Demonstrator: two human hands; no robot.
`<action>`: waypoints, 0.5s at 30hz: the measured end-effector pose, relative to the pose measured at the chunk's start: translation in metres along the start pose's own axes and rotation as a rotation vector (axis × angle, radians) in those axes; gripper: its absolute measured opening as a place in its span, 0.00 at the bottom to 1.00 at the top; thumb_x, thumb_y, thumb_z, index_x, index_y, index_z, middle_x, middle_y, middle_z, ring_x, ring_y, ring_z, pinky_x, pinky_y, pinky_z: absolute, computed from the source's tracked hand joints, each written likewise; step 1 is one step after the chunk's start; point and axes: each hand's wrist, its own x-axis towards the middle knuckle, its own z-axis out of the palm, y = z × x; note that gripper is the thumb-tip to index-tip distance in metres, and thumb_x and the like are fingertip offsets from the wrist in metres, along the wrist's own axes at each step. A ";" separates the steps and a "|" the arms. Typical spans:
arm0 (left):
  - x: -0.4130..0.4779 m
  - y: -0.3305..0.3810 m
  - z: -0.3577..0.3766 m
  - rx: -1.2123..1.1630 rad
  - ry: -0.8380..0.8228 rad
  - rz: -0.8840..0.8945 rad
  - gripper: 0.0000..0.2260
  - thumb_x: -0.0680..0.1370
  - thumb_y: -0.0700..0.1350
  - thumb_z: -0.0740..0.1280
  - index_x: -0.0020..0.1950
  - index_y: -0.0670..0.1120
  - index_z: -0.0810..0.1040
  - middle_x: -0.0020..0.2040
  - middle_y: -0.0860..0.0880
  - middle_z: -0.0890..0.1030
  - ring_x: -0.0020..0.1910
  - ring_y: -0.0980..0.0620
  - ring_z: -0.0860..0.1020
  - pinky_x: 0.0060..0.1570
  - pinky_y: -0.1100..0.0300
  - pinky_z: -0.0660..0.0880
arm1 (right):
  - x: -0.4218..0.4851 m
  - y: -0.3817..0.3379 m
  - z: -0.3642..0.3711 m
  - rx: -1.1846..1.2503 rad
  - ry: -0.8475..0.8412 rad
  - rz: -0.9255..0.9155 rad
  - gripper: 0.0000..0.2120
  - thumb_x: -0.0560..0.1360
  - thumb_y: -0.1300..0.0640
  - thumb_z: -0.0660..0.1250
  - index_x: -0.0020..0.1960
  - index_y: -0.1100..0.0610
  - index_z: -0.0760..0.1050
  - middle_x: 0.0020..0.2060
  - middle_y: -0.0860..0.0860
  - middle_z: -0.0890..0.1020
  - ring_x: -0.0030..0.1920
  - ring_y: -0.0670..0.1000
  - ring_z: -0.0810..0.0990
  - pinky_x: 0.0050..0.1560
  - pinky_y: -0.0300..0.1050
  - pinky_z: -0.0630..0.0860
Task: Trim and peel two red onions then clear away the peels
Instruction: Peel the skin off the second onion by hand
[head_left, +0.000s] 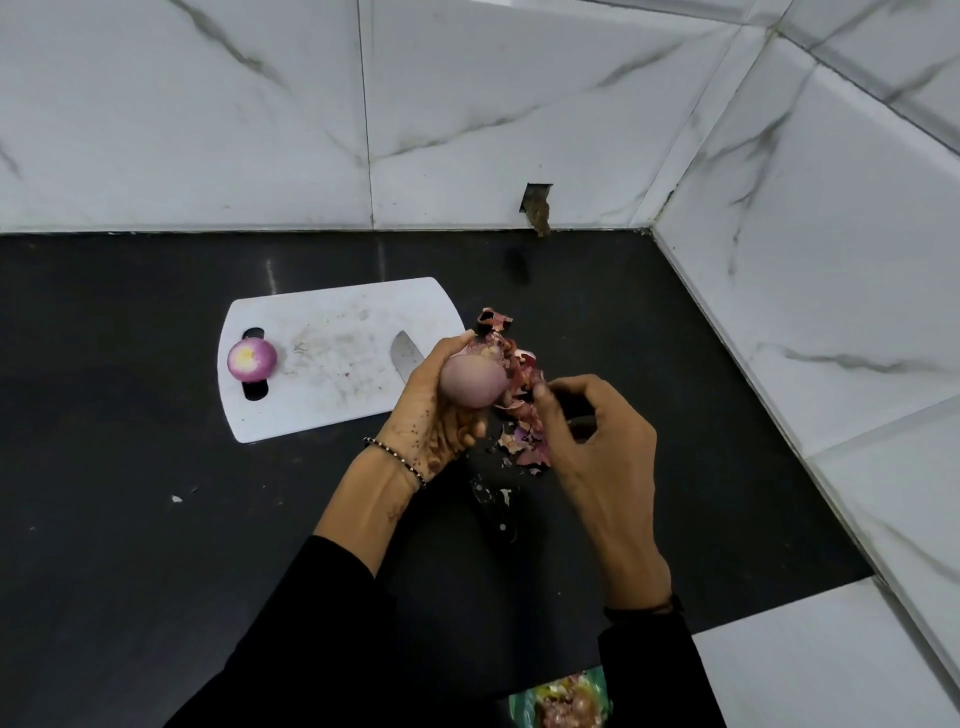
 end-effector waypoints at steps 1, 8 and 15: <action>0.001 -0.001 0.000 0.005 -0.008 -0.007 0.22 0.77 0.61 0.64 0.44 0.41 0.77 0.36 0.43 0.78 0.19 0.53 0.72 0.18 0.67 0.68 | 0.000 0.000 -0.001 -0.010 -0.006 -0.013 0.05 0.78 0.59 0.71 0.53 0.54 0.80 0.46 0.44 0.81 0.47 0.40 0.79 0.46 0.29 0.75; 0.006 0.001 0.009 0.121 0.026 -0.037 0.25 0.77 0.64 0.60 0.41 0.42 0.78 0.31 0.44 0.77 0.21 0.50 0.70 0.23 0.67 0.64 | -0.002 0.000 -0.001 0.058 -0.061 0.053 0.09 0.80 0.61 0.65 0.56 0.51 0.81 0.48 0.42 0.83 0.49 0.38 0.80 0.50 0.32 0.77; 0.007 0.001 0.024 0.140 0.009 0.048 0.21 0.80 0.61 0.60 0.50 0.45 0.80 0.36 0.46 0.82 0.25 0.54 0.79 0.25 0.65 0.73 | 0.003 -0.002 -0.007 0.014 -0.143 -0.200 0.19 0.72 0.51 0.76 0.61 0.54 0.79 0.55 0.47 0.78 0.54 0.46 0.78 0.53 0.35 0.75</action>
